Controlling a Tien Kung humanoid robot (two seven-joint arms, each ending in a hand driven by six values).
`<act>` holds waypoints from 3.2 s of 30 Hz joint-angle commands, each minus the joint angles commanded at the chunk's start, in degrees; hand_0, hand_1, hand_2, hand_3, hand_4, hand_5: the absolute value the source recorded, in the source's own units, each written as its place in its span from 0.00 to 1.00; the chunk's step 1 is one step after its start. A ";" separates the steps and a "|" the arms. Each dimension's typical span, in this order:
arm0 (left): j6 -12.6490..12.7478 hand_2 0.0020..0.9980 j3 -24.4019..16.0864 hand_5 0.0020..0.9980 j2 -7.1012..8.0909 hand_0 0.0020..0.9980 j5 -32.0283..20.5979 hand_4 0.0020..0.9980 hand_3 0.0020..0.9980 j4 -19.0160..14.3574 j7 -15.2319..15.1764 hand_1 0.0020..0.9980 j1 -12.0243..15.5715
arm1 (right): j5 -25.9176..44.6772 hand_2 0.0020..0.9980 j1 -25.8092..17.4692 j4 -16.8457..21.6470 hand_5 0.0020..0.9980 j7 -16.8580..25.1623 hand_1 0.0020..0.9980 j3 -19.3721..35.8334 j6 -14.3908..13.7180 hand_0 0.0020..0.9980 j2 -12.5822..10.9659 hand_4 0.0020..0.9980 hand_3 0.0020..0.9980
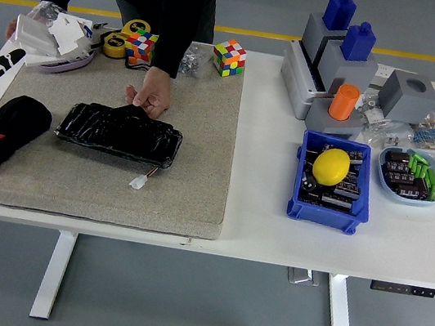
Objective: Pick the rag up,wipe the panel,place it on the desk
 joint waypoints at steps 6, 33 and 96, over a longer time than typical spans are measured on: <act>1.27 0.68 2.45 0.70 -0.69 0.40 -0.56 1.00 0.76 4.11 -3.08 0.62 -1.20 | 0.02 0.67 -0.04 0.00 0.60 0.04 0.62 0.03 0.01 0.72 0.00 1.00 0.61; 0.37 0.70 12.32 0.65 -3.26 0.40 -3.07 1.00 0.75 19.10 -2.98 0.62 -5.40 | -1.10 0.68 -0.15 1.31 0.60 0.38 0.62 -0.18 -0.44 0.72 -0.51 1.00 0.61; 1.38 0.68 16.67 0.30 -6.89 0.36 -2.31 1.00 0.77 25.69 -1.14 0.56 -7.53 | -2.20 0.67 -0.10 2.94 0.60 1.09 0.62 1.82 -1.05 0.72 -0.96 1.00 0.61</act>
